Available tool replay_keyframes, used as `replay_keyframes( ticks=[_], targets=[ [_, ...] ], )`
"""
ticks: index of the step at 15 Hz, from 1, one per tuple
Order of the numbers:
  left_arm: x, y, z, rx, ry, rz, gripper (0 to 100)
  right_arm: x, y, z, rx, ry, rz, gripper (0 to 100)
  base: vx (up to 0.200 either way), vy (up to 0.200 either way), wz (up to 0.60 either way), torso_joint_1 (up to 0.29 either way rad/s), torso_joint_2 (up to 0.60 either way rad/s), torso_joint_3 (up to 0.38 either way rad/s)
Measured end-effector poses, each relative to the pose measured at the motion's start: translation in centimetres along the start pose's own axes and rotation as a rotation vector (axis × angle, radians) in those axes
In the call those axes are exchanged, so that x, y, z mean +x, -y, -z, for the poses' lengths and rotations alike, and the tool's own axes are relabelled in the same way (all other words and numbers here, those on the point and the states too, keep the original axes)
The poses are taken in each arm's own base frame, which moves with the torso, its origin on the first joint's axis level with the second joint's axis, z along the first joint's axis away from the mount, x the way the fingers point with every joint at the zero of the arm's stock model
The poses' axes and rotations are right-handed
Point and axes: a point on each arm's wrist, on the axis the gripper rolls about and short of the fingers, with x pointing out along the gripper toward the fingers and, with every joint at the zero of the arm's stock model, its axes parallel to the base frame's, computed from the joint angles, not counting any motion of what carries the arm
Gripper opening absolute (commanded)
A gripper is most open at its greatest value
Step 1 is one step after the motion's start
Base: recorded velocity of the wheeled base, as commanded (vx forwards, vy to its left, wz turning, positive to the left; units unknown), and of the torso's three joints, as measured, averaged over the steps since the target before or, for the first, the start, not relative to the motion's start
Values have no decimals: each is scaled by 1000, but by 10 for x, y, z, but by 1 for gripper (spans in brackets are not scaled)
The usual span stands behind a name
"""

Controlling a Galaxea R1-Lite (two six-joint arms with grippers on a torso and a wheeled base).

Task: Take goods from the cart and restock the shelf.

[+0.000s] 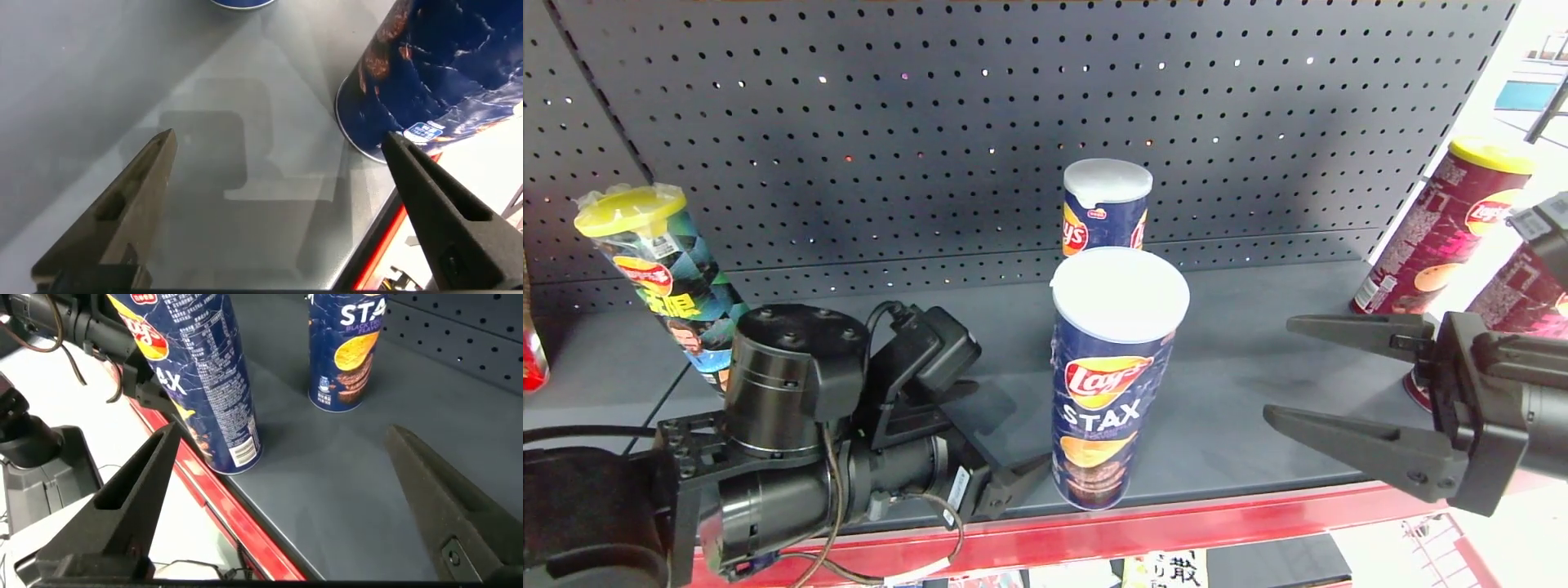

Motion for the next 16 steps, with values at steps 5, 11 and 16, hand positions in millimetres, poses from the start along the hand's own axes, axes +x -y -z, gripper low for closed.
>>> replay_keyframes(
  ticks=[5,11,16],
  targets=[
    [-18,-2,-6,-8,46,-45,100,-8,-4,13,9,-25,3,100,0,0,0,0,0,0],
    [-92,-10,0,-63,85,-176,100,-50,-20,48,17,-27,70,100,0,0,0,0,0,0],
    [-160,-3,41,-100,-6,-314,100,-94,-32,68,105,-154,232,100,0,0,0,0,0,0]
  ],
)
